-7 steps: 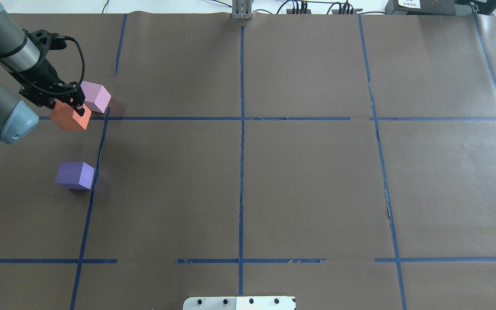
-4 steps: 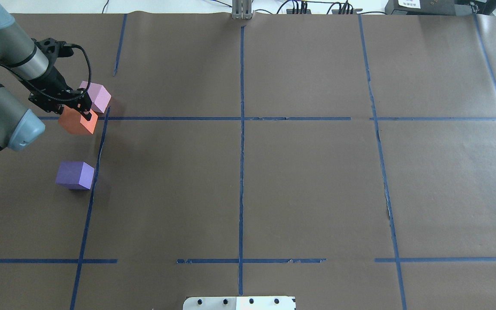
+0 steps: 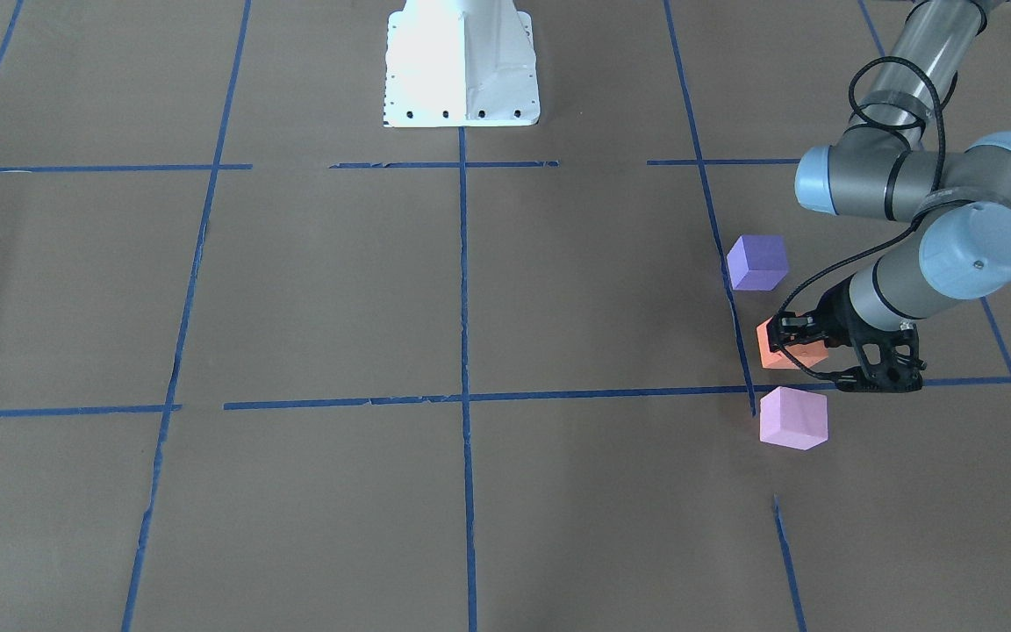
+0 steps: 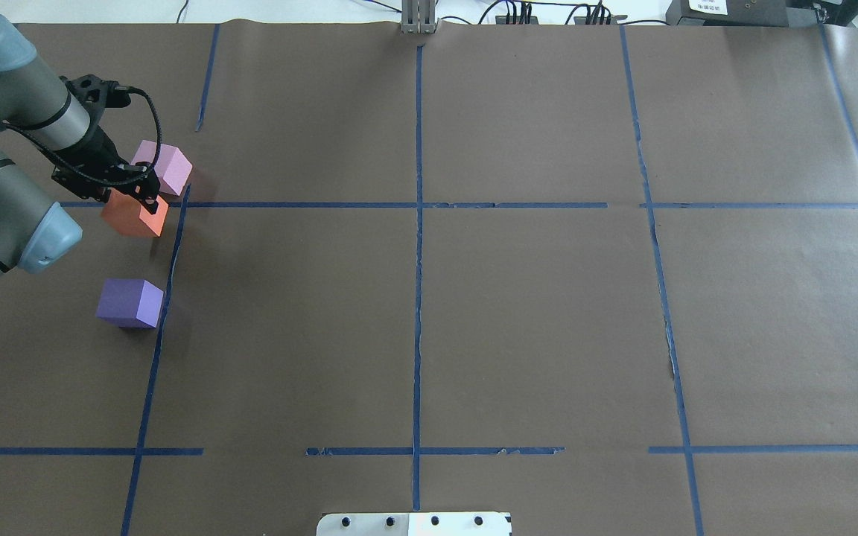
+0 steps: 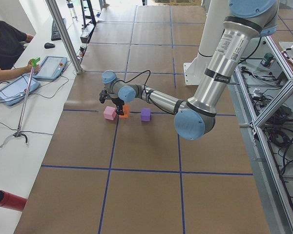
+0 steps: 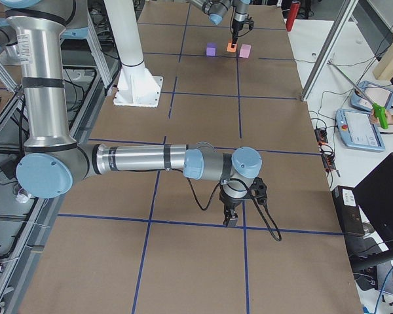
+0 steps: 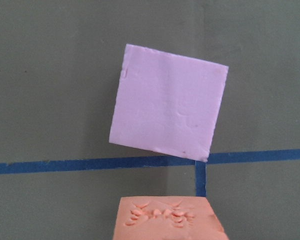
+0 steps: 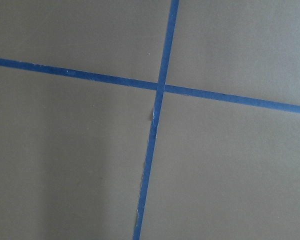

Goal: Arrange blocks in a line
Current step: 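Lower the orange cube between the pink and purple cubes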

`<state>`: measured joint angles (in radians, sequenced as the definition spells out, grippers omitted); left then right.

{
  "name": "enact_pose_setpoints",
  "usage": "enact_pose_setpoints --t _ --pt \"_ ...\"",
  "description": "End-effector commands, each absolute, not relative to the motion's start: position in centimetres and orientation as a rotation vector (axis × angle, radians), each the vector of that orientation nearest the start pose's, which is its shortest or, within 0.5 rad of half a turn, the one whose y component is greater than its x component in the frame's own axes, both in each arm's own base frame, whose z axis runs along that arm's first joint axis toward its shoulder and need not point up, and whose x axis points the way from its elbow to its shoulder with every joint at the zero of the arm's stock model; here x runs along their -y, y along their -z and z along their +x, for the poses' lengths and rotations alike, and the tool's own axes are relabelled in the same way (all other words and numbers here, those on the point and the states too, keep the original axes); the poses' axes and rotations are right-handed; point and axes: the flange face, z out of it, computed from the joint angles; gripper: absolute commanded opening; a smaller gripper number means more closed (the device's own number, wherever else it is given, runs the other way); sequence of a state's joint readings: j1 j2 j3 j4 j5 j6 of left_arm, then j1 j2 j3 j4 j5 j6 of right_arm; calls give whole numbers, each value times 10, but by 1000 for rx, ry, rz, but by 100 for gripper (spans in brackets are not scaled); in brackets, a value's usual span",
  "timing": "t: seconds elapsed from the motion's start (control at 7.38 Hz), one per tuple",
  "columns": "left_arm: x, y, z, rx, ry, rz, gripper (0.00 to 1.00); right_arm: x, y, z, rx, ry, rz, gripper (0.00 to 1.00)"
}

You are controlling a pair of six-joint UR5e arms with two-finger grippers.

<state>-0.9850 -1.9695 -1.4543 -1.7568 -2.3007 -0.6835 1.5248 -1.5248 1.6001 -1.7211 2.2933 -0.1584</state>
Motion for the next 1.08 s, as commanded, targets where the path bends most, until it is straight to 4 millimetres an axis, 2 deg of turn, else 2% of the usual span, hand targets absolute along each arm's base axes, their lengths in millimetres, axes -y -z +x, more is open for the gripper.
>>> enact_pose_setpoints --t 0.0,0.27,0.95 --pt "585 -473 312 -834 -79 -66 2 507 -639 44 726 168 -30 100" --pt "584 -474 312 -834 -73 -70 2 507 -640 44 726 168 -31 100" --pt "575 -476 328 -833 -84 -88 2 507 -640 44 726 169 -31 100"
